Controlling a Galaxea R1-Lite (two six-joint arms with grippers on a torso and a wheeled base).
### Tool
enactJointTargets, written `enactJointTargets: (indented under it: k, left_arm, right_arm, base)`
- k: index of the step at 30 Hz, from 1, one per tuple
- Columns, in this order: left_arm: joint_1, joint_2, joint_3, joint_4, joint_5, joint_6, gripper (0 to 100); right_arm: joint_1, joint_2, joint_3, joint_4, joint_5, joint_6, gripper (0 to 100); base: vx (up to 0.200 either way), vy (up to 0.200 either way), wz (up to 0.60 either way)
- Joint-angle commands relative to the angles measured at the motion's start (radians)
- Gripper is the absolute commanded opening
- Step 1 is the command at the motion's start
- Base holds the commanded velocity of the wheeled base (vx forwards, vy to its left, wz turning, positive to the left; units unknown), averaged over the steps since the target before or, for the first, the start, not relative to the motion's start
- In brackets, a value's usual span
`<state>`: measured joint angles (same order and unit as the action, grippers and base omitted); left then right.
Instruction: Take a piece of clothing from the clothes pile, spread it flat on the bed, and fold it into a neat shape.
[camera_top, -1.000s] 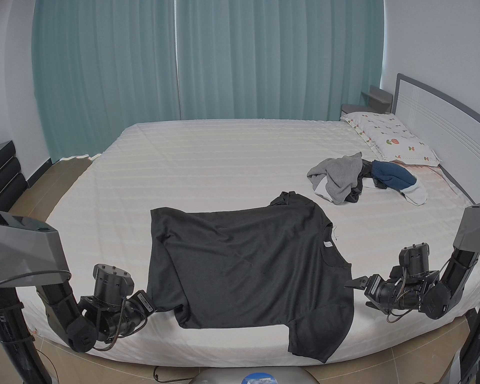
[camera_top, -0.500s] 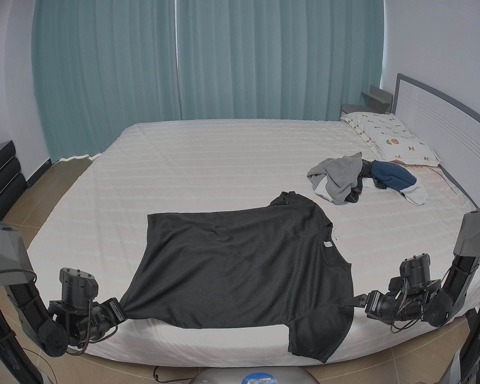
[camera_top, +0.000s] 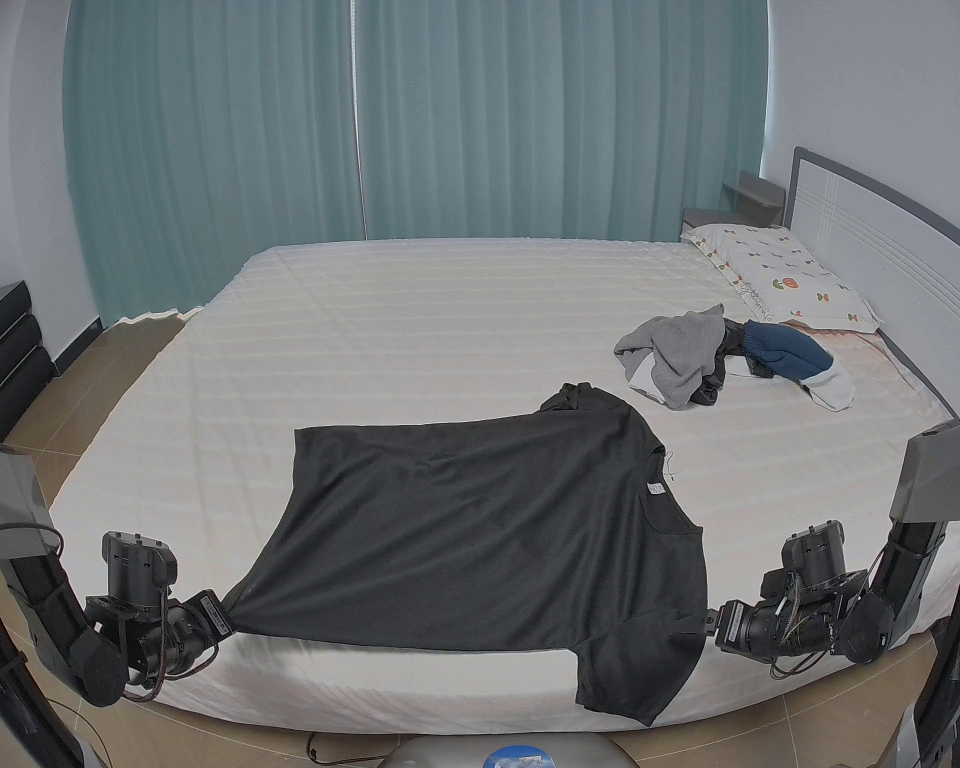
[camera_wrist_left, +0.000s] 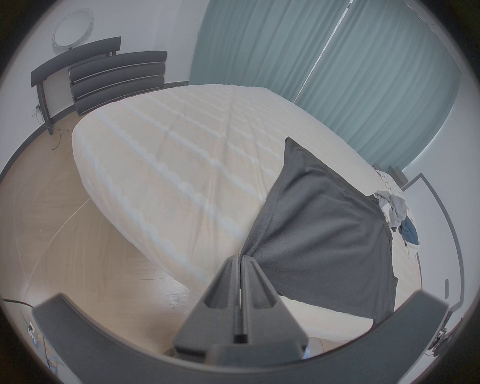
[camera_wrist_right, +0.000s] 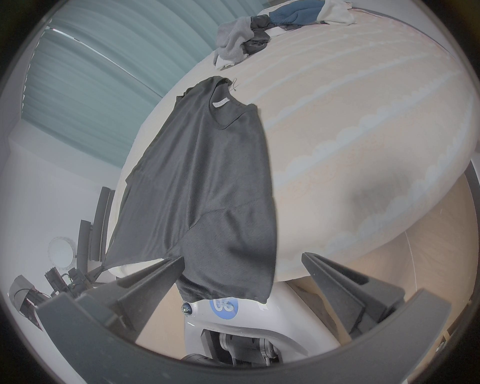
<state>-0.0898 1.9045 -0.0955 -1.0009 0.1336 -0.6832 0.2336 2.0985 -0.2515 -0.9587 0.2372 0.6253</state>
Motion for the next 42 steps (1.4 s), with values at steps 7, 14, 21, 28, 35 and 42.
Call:
enactJointTargets:
  k: [7,14,21,28,35,42]
  left_arm:
    - [0.002,0.027,-0.003,-0.007,-0.012,-0.002,0]
    - [0.004,0.027,-0.003,-0.005,-0.028,-0.004,0]
    - [0.004,0.038,-0.001,-0.007,-0.028,-0.004,0]
    - [0.004,0.039,0.008,-0.004,-0.028,-0.002,0]
    - [0.004,0.045,0.010,-0.005,-0.046,-0.002,0]
    - [0.004,0.048,0.008,-0.007,-0.048,-0.002,0]
  right_arm:
    - [0.030,0.064,-0.012,0.000,-0.004,-0.010,100]
    - [0.033,0.118,-0.003,-0.100,-0.015,-0.010,0]
    - [0.029,0.120,0.043,-0.160,-0.082,-0.026,0]
    - [-0.017,0.095,0.078,-0.147,-0.099,-0.098,0]
    - [-0.028,0.089,0.072,-0.160,-0.087,-0.091,0]
    - [-0.022,0.094,0.060,-0.203,-0.015,-0.075,100]
  base:
    - [0.000,0.000,0.00]
    - [0.000,0.000,0.00]
    - [0.000,0.000,0.00]
    - [0.000,0.000,0.00]
    - [0.000,0.000,0.00]
    - [0.000,0.000,0.00]
